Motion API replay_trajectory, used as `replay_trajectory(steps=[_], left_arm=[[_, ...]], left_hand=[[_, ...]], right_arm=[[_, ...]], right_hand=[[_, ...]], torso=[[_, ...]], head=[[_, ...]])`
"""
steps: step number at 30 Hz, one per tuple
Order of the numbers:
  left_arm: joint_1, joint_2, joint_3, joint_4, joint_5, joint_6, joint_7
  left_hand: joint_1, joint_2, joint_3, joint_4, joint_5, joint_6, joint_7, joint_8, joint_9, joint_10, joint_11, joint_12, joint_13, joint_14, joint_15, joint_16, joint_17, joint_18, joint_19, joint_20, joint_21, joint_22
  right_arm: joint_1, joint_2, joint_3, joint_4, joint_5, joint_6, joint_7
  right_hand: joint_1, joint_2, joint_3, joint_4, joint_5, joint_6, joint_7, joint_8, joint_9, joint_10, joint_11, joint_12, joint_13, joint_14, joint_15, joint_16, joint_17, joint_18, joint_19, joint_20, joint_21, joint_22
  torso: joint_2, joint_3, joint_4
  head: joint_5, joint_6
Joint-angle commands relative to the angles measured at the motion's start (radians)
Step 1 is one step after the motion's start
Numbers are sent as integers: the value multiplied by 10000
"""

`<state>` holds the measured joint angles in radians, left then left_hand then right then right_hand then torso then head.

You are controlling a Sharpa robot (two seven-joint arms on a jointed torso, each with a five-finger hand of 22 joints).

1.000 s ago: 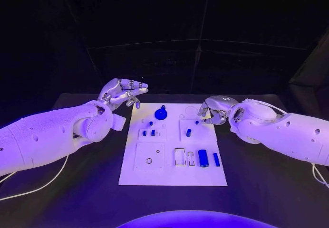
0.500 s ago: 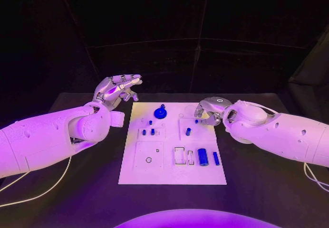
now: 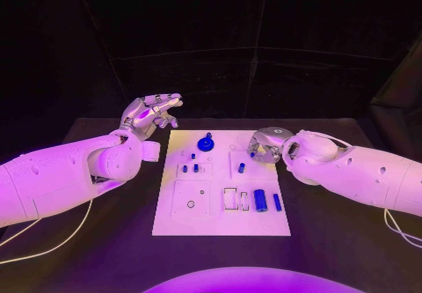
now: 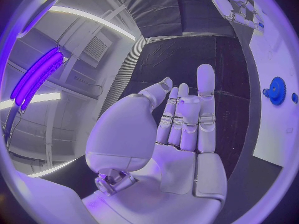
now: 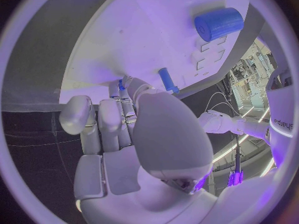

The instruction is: Assemble the parts on the task board

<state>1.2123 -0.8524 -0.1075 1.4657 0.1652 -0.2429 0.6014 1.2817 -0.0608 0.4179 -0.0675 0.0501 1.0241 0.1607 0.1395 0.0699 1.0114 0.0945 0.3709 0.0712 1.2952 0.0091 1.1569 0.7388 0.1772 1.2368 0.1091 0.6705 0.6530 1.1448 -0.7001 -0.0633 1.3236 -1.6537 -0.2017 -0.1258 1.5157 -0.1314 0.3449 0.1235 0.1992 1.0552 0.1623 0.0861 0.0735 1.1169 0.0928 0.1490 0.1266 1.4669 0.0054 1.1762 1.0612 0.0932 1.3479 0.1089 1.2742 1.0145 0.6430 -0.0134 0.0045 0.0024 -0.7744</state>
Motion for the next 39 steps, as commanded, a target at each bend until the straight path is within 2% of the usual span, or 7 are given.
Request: replay_trajectory(steps=[1,7,10,17,26,39], left_arm=[[11,13,8,0,94,169,128],[10,19,7,-23,94,187,88],[10,19,7,-36,94,191,75],[10,14,7,-68,94,202,42],[8,14,6,-131,94,222,4],[5,5,6,-235,94,237,-26]], left_hand=[[10,55,-69,-15,4,70,-9,33,-6,55,-5,57,11,-79,10,-35,-14,62,-56,9,-46,-11],[21,50,-76,-25,5,67,-2,33,-7,51,-2,60,9,-97,11,-52,-50,62,-63,8,-55,-18],[21,50,-76,-25,5,67,-2,33,-7,51,-2,60,9,-97,11,-52,-50,62,-63,8,-55,-18],[30,45,-86,-33,4,63,4,32,-8,45,2,63,7,-114,13,-68,-81,61,-71,8,-64,-25],[32,44,-87,-35,4,62,5,32,-9,44,3,63,6,-117,13,-70,-86,61,-72,8,-65,-27],[51,44,-95,-49,5,53,12,29,-11,32,9,66,3,-144,17,-93,-133,59,-84,9,-79,-38]], right_arm=[[-25,53,3,-46,-42,342,52],[-107,122,2,-140,-104,402,-35],[-130,143,2,-147,-225,318,-139],[-166,141,3,-105,-583,-301,-419],[-178,36,6,105,-727,-1384,-395],[-171,-565,26,948,-498,-2404,-342]], right_hand=[[-9,41,122,-43,-65,86,-5,22,10,103,-19,19,-47,218,-35,55,14,103,66,-8,52,31],[-5,77,353,-173,-124,173,-23,11,8,244,-48,8,-125,227,-56,110,41,88,99,-32,110,118],[67,197,595,-325,-363,345,-74,60,32,457,-100,65,-147,247,-108,202,122,57,175,-65,225,312],[172,396,1111,-711,-586,705,-177,161,90,879,-231,184,-145,243,-222,154,-43,-19,354,-182,500,761],[-40,303,1720,-1127,-586,847,-186,111,101,1054,-257,152,-170,241,-241,169,-150,-57,421,-229,663,993],[-365,169,1770,-1194,-668,890,-197,76,107,1073,-259,113,-179,240,-245,196,-184,-62,419,-228,697,1037]], torso=[[-7,-5,0],[0,-4,-3],[-4,-4,-8],[-1,0,-9],[-10,-2,-20],[-14,-15,-16]], head=[[2,-14],[11,-36],[14,-47],[14,-58],[18,-59],[-35,-31]])
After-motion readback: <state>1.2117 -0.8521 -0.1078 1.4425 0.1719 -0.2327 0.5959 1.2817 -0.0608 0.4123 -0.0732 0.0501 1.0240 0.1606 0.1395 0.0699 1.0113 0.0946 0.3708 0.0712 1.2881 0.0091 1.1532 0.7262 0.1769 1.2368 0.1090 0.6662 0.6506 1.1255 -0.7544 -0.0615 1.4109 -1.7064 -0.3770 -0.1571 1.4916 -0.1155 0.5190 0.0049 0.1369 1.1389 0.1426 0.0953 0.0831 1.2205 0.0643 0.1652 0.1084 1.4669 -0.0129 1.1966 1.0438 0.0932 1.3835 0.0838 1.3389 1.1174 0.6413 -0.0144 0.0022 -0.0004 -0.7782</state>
